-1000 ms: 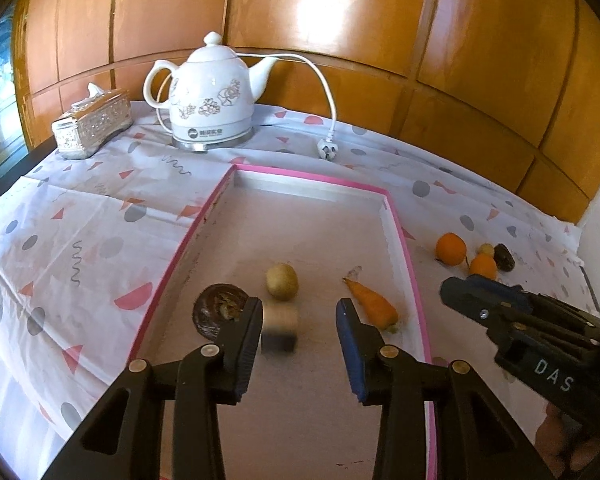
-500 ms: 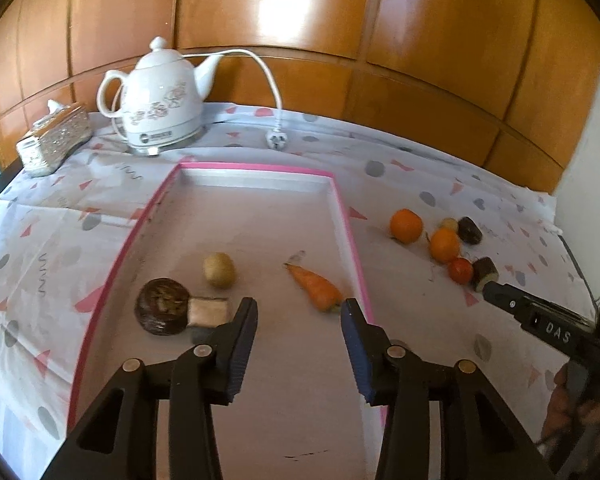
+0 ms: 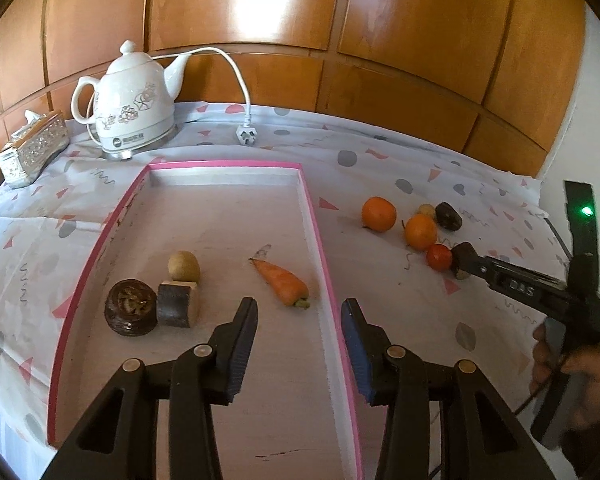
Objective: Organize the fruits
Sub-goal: 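Grasp the wooden log slice with the right tool while the left tool grasps the red tomato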
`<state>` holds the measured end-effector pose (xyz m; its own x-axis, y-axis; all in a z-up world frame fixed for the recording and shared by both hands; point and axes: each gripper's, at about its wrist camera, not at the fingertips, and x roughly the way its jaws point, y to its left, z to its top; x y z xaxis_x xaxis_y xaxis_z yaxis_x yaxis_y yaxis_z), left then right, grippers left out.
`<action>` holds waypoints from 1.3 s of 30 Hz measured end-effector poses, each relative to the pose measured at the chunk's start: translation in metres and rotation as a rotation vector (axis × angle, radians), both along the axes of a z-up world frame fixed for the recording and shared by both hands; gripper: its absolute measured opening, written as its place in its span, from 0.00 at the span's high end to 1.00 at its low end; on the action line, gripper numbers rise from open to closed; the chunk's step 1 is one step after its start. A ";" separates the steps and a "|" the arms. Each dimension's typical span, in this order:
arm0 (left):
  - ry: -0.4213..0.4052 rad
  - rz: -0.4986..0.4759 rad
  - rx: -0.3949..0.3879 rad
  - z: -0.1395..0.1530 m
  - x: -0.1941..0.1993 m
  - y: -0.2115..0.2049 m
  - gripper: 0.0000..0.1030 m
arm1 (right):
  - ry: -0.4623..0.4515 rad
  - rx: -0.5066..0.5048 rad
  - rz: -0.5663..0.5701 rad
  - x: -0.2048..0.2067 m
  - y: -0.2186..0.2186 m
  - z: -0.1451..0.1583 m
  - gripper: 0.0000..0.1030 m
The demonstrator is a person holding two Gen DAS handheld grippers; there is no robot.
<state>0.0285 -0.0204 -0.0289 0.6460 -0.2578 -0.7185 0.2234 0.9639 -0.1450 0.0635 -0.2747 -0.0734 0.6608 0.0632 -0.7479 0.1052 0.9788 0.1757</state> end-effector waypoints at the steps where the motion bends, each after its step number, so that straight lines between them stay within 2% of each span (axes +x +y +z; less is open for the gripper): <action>1: -0.001 -0.004 0.002 0.000 0.000 -0.001 0.57 | 0.004 0.000 0.003 0.002 0.000 -0.001 0.57; 7: 0.001 -0.028 0.006 0.000 0.000 -0.008 0.57 | 0.011 0.024 0.025 0.013 -0.002 -0.006 0.58; 10: 0.009 -0.038 -0.003 0.000 0.001 -0.011 0.57 | 0.009 0.025 0.023 0.012 -0.005 -0.007 0.66; 12: 0.011 -0.055 -0.002 0.001 0.002 -0.015 0.57 | 0.006 0.026 0.026 0.009 -0.008 -0.007 0.66; 18: 0.023 -0.121 -0.008 0.004 0.007 -0.037 0.56 | -0.005 -0.022 -0.042 -0.008 -0.024 -0.007 0.66; 26: 0.118 -0.199 -0.041 -0.011 0.028 -0.079 0.56 | -0.032 -0.092 -0.114 -0.020 -0.039 -0.010 0.66; 32: 0.144 -0.237 -0.061 -0.018 0.040 -0.108 0.56 | -0.047 -0.082 -0.121 -0.021 -0.043 -0.011 0.65; 39: 0.190 -0.232 -0.078 -0.027 0.063 -0.139 0.56 | -0.053 -0.069 -0.122 -0.021 -0.043 -0.011 0.65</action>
